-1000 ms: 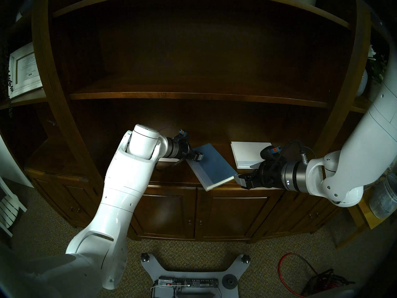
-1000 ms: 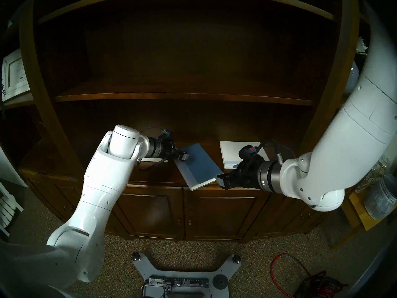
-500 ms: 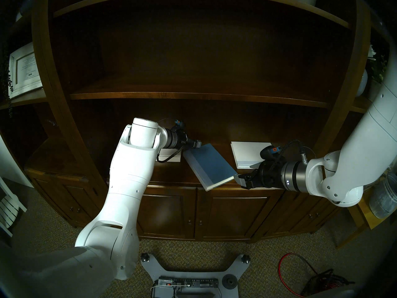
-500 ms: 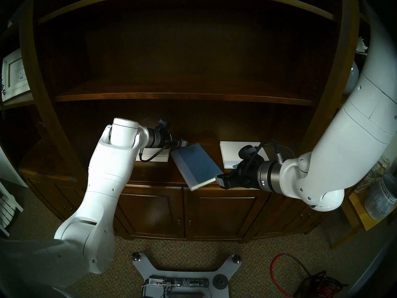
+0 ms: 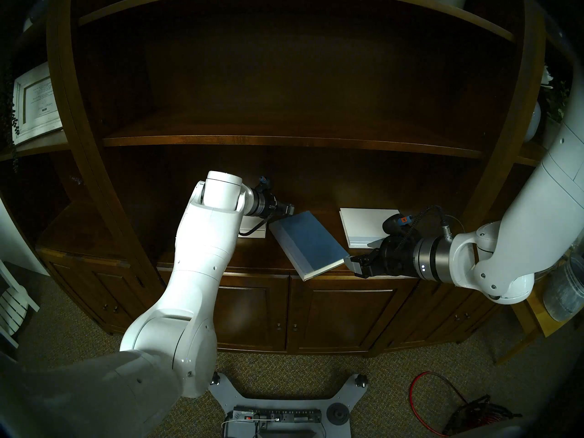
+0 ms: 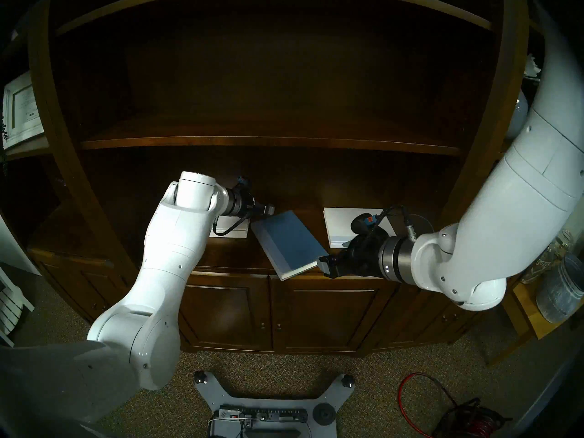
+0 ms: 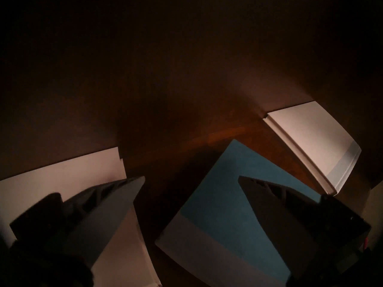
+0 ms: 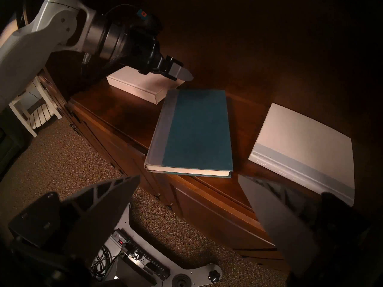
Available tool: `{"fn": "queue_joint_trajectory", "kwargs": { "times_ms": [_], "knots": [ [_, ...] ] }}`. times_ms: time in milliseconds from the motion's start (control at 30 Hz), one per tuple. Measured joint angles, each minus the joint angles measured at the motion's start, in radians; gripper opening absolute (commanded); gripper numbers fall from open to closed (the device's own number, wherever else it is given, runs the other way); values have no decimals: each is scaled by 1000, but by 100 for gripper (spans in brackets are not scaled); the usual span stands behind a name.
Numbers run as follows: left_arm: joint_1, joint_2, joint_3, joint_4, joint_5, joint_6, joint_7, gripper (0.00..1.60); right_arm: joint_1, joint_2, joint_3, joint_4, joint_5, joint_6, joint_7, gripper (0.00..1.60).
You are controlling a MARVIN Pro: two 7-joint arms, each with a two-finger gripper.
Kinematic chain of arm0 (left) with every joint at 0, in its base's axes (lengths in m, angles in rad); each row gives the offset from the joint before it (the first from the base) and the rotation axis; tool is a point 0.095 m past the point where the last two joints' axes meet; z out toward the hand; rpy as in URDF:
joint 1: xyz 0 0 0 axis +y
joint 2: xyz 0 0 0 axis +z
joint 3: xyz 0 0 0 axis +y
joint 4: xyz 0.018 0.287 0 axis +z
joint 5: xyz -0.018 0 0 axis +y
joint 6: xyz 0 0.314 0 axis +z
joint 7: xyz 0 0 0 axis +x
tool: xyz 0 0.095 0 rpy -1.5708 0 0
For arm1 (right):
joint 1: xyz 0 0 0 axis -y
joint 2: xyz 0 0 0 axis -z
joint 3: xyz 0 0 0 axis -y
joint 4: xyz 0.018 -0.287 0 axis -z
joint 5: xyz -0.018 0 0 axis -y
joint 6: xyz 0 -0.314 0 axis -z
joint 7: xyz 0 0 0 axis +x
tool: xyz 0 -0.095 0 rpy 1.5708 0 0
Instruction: Close the books and align them horizontally on the shelf
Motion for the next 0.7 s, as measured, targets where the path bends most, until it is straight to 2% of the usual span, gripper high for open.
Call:
{"fn": "queue_joint_trajectory", "kwargs": {
  "times_ms": [700],
  "knots": [
    [-122,-40,-23,236,10,-8,60,160,0,1,0,0,-1,0,-1,160]
  ]
}}
